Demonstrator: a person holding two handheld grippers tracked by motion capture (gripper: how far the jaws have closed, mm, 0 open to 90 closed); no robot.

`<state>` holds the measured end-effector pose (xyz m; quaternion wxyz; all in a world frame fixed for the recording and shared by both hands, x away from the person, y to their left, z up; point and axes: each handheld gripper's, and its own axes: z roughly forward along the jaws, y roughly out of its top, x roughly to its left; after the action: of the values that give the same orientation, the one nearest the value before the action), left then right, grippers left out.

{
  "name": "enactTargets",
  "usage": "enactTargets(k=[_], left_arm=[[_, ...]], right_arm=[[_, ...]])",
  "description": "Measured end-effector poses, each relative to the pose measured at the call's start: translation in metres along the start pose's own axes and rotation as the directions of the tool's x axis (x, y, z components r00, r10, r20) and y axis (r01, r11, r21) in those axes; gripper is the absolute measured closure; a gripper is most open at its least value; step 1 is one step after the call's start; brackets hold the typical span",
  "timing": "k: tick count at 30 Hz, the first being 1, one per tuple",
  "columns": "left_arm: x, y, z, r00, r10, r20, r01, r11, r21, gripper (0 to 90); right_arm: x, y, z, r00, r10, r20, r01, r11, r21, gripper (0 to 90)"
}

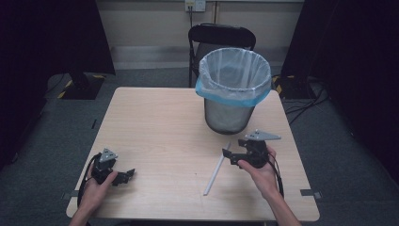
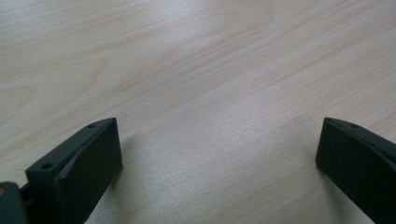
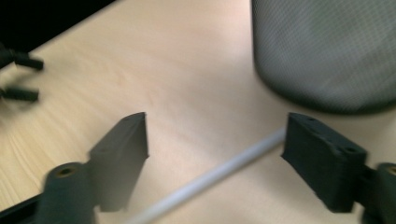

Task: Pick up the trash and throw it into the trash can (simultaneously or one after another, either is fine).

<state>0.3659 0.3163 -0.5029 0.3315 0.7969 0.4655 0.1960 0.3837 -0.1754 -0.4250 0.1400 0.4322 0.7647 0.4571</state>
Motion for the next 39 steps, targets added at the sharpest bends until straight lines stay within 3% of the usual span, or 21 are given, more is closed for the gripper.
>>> enactTargets(k=[4, 8, 18, 20, 21, 23, 28, 32, 39], left_arm=[[0.0, 0.0, 0.0, 1.0, -0.002, 0.001, 0.002, 1.0, -0.002, 0.0], [0.0, 0.0, 0.0, 1.0, 0.001, 0.0, -0.001, 1.0, 0.0, 0.0], [0.0, 0.0, 0.0, 1.0, -0.004, 0.003, 0.004, 1.0, -0.001, 0.0], [0.0, 0.0, 0.0, 1.0, 0.0, 0.0, 0.0, 1.0, 0.0, 0.0], [0.0, 0.0, 0.0, 1.0, 0.0, 0.0, 0.0, 1.0, 0.0, 0.0], [0.0, 0.0, 0.0, 1.0, 0.0, 0.0, 0.0, 1.0, 0.0, 0.0], [0.0, 0.0, 0.0, 1.0, 0.0, 0.0, 0.0, 1.0, -0.001, 0.0], [0.0, 0.0, 0.0, 1.0, 0.0, 0.0, 0.0, 1.0, 0.0, 0.0], [0.0, 0.0, 0.0, 1.0, 0.0, 0.0, 0.0, 1.0, 0.0, 0.0]], right_arm=[[-0.001, -0.025, 0.022, 0.9996, 0.026, -0.003, -0.026, 0.997, 0.066, 24.8], [0.004, -0.04, 0.04, 0.9998, 0.014, 0.011, -0.015, 0.993, 0.12, 28.0], [0.004, -0.04, 0.059, 0.9984, -0.018, 0.054, 0.01, 0.99, 0.143, 30.4], [0.006, -0.041, 0.064, 0.9976, -0.035, 0.06, 0.025, 0.986, 0.164, 32.3], [0.009, -0.042, 0.066, 0.9941, -0.078, 0.075, 0.065, 0.983, 0.169, 33.2], [0.01, -0.042, 0.067, 0.9933, -0.089, 0.073, 0.076, 0.982, 0.171, 34.8], [0.009, -0.043, 0.066, 0.9831, -0.159, 0.092, 0.142, 0.976, 0.167, 49.3], [0.006, -0.043, 0.066, 0.9882, -0.141, 0.059, 0.131, 0.979, 0.155, 64.0], [0.007, -0.043, 0.068, 0.9918, -0.127, -0.015, 0.128, 0.98, 0.15, 79.7]])
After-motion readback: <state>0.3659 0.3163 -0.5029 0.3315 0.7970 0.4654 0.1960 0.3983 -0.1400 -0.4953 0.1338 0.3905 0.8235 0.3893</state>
